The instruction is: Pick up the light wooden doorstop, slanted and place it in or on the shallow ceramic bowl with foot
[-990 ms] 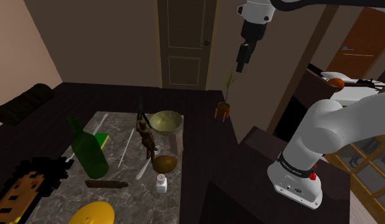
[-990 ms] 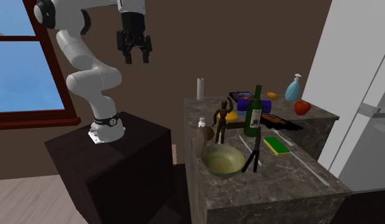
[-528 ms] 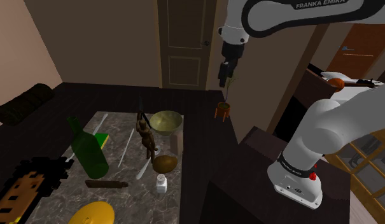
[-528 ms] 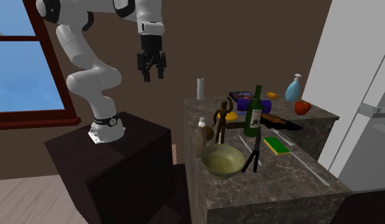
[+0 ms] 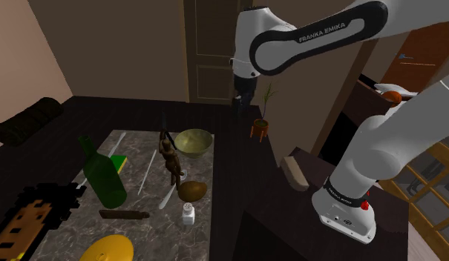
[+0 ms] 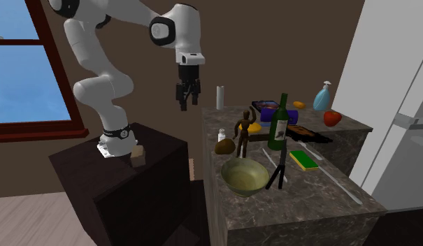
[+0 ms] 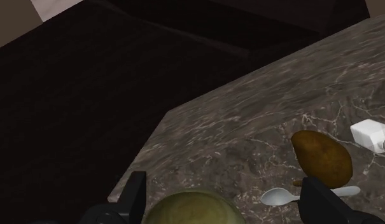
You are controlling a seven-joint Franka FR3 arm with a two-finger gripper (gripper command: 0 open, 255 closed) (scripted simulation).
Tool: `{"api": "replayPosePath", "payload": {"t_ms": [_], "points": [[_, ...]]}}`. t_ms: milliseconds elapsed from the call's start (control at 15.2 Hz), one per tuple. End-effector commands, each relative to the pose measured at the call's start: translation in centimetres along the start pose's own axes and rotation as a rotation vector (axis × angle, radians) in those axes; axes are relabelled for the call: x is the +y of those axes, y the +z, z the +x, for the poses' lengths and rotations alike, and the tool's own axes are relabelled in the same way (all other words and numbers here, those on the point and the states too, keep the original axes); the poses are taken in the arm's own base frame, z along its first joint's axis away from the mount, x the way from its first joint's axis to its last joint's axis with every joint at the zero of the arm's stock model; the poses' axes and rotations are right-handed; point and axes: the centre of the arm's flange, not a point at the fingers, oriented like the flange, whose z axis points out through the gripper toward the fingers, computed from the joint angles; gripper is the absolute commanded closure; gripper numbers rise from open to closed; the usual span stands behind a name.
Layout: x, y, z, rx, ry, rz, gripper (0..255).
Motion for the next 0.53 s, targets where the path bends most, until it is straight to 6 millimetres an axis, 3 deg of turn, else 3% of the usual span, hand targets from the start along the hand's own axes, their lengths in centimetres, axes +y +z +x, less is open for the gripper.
{"api": "replayPosePath", "payload": {"t_ms": [0,462], "points": [[-1.0,1.9,1.3,-0.005,-0.005,0.006,0],[-4.7,8.9,6.2,-0.028,-0.024,0.025,0]]}}
